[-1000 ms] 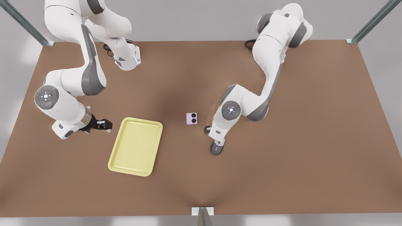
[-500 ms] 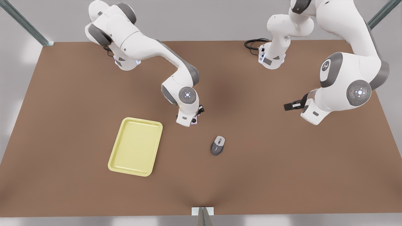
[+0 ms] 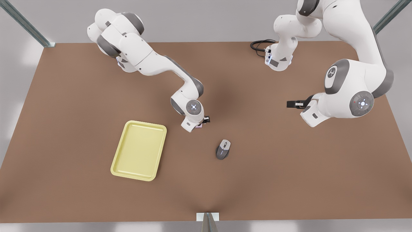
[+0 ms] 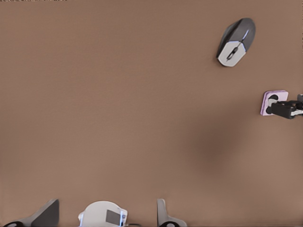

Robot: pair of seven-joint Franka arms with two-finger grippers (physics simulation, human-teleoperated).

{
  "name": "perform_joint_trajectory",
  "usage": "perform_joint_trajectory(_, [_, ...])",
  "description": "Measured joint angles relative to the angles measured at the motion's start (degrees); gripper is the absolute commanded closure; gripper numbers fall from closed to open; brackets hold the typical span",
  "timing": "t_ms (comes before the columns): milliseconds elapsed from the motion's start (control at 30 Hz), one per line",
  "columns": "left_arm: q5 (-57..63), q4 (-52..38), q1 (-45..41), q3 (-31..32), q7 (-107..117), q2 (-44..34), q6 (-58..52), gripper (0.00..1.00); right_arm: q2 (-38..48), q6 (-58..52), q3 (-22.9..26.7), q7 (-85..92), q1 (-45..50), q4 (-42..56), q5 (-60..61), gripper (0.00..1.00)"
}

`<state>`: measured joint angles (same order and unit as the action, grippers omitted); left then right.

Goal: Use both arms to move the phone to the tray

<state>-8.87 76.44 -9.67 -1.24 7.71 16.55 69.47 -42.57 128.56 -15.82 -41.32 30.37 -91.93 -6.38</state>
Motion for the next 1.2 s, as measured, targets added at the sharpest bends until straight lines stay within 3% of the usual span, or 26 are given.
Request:
perform_joint_trajectory(667, [-0.2, 0.0, 0.0, -0.1, -6.6, 0.6, 0.1, 0.00, -0.7, 9.3, -0.6, -4.7, -0.8, -7.1, -0.3, 0.00])
perform_joint_trajectory(733, [-0.2, 0.0, 0.0, -0.1, -7.0, 0.9, 0.1, 0.00, -0.8, 9.7, -0.6, -4.9, -0.7, -7.0, -0.2, 0.18])
perform_joint_trajectory(800, [-0.2, 0.0, 0.0, -0.1, -7.3, 1.1, 0.1, 0.00, -0.8, 9.9, -0.6, -5.0, -0.7, -7.0, 0.0, 0.22])
perform_joint_trajectory(967, [-0.2, 0.0, 0.0, -0.1, -7.9, 1.3, 0.2, 0.00, -0.2, 10.3, -0.6, -5.2, -0.9, -6.3, 0.2, 0.26])
perform_joint_trajectory(1200, [-0.7, -2.4, 0.0, -0.3, -8.4, 1.1, 0.2, 0.00, 9.7, 5.5, 1.2, -3.3, -9.3, -9.0, 0.4, 0.26])
